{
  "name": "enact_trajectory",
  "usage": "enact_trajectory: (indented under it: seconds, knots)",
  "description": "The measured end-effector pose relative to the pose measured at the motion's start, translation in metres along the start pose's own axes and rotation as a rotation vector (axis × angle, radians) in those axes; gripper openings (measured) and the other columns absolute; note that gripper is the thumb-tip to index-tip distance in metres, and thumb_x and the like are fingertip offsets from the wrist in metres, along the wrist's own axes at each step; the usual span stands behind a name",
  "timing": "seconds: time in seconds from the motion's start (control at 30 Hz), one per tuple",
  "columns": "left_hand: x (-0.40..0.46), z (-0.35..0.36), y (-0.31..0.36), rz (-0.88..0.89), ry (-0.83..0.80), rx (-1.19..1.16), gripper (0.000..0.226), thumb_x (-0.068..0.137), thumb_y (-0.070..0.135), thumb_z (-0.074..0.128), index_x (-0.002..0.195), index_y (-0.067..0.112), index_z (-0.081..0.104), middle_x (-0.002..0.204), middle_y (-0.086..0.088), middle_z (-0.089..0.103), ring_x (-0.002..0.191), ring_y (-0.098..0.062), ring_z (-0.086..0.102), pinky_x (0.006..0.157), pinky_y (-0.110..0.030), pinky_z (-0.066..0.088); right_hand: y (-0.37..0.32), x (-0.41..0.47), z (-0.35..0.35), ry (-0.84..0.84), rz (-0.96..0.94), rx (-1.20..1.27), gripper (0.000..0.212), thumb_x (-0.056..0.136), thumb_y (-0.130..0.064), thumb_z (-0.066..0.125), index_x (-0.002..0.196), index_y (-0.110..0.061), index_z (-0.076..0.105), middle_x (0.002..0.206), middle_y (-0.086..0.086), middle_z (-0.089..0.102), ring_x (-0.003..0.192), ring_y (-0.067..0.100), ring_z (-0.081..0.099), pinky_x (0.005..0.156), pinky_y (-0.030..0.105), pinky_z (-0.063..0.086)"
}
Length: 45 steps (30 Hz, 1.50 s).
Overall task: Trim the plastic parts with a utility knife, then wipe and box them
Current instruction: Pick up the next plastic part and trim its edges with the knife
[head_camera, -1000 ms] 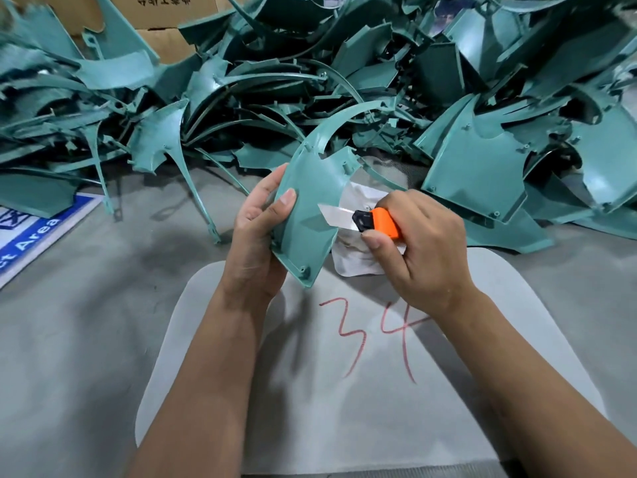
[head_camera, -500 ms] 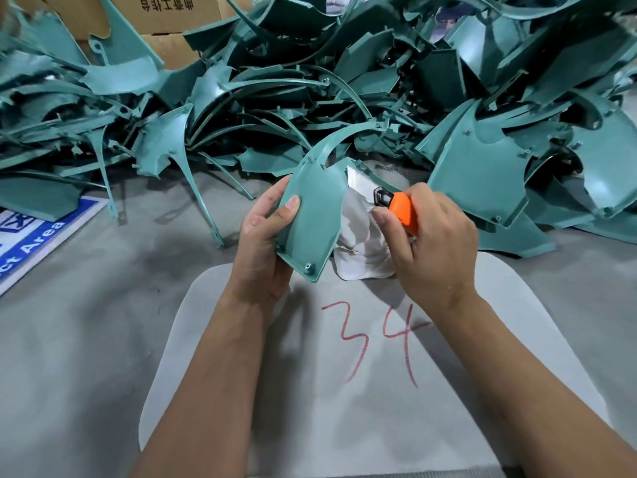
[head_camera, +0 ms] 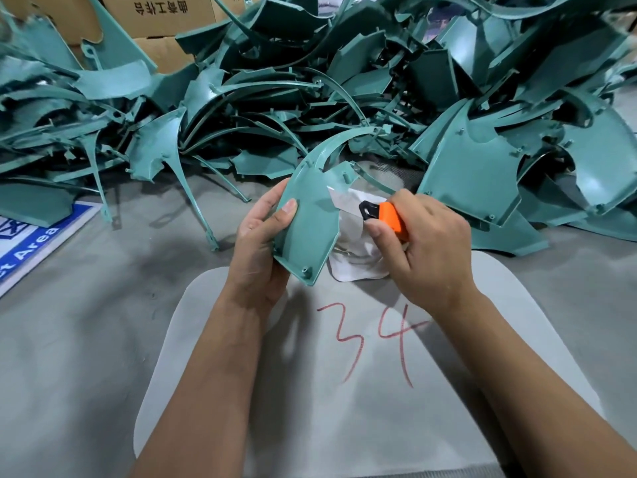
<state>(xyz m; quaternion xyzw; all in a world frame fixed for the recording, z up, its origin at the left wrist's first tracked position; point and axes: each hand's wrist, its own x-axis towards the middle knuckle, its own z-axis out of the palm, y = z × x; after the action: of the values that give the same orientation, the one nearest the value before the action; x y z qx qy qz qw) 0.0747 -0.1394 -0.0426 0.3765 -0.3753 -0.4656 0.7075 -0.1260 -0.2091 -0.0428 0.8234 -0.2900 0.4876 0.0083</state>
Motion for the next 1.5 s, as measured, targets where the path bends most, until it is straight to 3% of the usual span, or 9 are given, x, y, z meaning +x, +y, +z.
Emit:
enact_trajectory:
  seconds: [0.1,0.23,0.43,0.67,0.83,0.9,1.1,1.3,1.5]
  knots:
    - [0.0,-0.002,0.0,-0.005,-0.051,-0.02,0.056,0.097,0.015,0.047,0.15,-0.002,0.042,0.147,-0.037,0.045,0.121,-0.042,0.051,0.102,-0.046,0.046,-0.002,0.0,0.002,0.022,0.0,-0.031,0.054,0.107,-0.058,0.04,0.081,-0.012,0.05,0.072,-0.007,0.038,0.064,0.018,0.036,0.057,0.035,0.026]
    - [-0.004,-0.003,-0.001,0.013,-0.094,-0.087,0.049,0.101,0.011,0.044,0.149,0.0,0.046,0.132,-0.026,0.057,0.098,-0.025,0.067,0.075,-0.028,0.058,0.004,0.001,-0.001,0.07,0.043,-0.069,0.05,0.106,-0.057,0.043,0.083,-0.013,0.052,0.073,-0.006,0.039,0.064,0.019,0.037,0.06,0.033,0.022]
    - [-0.001,-0.005,0.001,0.018,-0.037,-0.082,0.052,0.097,0.012,0.052,0.148,0.001,0.048,0.133,-0.022,0.055,0.093,-0.02,0.068,0.072,-0.025,0.057,0.004,0.0,0.002,0.109,0.046,-0.076,0.054,0.108,-0.056,0.04,0.085,-0.011,0.057,0.075,-0.007,0.041,0.066,0.017,0.038,0.062,0.03,0.022]
    - [-0.002,-0.009,0.004,0.016,-0.052,-0.077,0.058,0.095,0.015,0.055,0.152,0.01,0.044,0.137,-0.021,0.052,0.1,-0.031,0.059,0.075,-0.032,0.057,0.008,-0.002,0.003,0.102,0.013,0.068,0.06,0.11,-0.055,0.033,0.082,-0.008,0.058,0.071,-0.002,0.043,0.062,0.02,0.039,0.059,0.032,0.026]
    - [-0.007,-0.011,0.005,0.024,-0.025,-0.114,0.056,0.098,0.013,0.051,0.153,0.02,0.046,0.151,-0.019,0.051,0.098,-0.022,0.067,0.07,-0.026,0.058,0.012,-0.002,0.002,0.143,0.088,0.332,0.071,0.111,-0.053,0.028,0.08,0.002,0.059,0.062,0.008,0.05,0.053,0.03,0.048,0.051,0.043,0.036]
    - [-0.008,-0.012,0.005,0.015,-0.034,-0.143,0.055,0.099,0.01,0.049,0.152,0.022,0.048,0.147,-0.014,0.057,0.099,-0.02,0.07,0.072,-0.026,0.058,0.013,-0.002,0.002,0.136,0.096,0.362,0.073,0.111,-0.053,0.027,0.078,0.003,0.059,0.061,0.01,0.05,0.053,0.032,0.048,0.05,0.044,0.036]
    - [-0.008,0.0,0.003,-0.067,-0.241,-0.076,0.056,0.099,0.008,0.045,0.155,0.016,0.042,0.151,-0.029,0.047,0.102,-0.03,0.064,0.078,-0.031,0.058,0.002,-0.002,0.008,0.012,0.049,0.439,0.063,0.111,-0.052,0.027,0.072,-0.009,0.049,0.063,0.002,0.044,0.056,0.022,0.044,0.054,0.029,0.031]
    - [-0.005,0.003,-0.006,-0.077,-0.252,-0.156,0.051,0.102,0.01,0.049,0.152,0.022,0.047,0.134,-0.012,0.064,0.089,-0.02,0.073,0.071,-0.027,0.06,0.007,-0.001,0.008,0.031,0.111,0.361,0.063,0.112,-0.051,0.026,0.072,-0.008,0.048,0.064,0.001,0.045,0.057,0.024,0.045,0.054,0.036,0.032]
    - [-0.003,0.003,-0.012,-0.071,-0.365,-0.318,0.053,0.107,0.009,0.041,0.159,0.015,0.03,0.107,-0.008,0.071,0.077,-0.019,0.073,0.065,-0.027,0.06,-0.001,0.0,0.007,0.006,0.075,0.449,0.063,0.111,-0.053,0.026,0.071,-0.008,0.044,0.061,0.004,0.043,0.056,0.024,0.042,0.054,0.03,0.03]
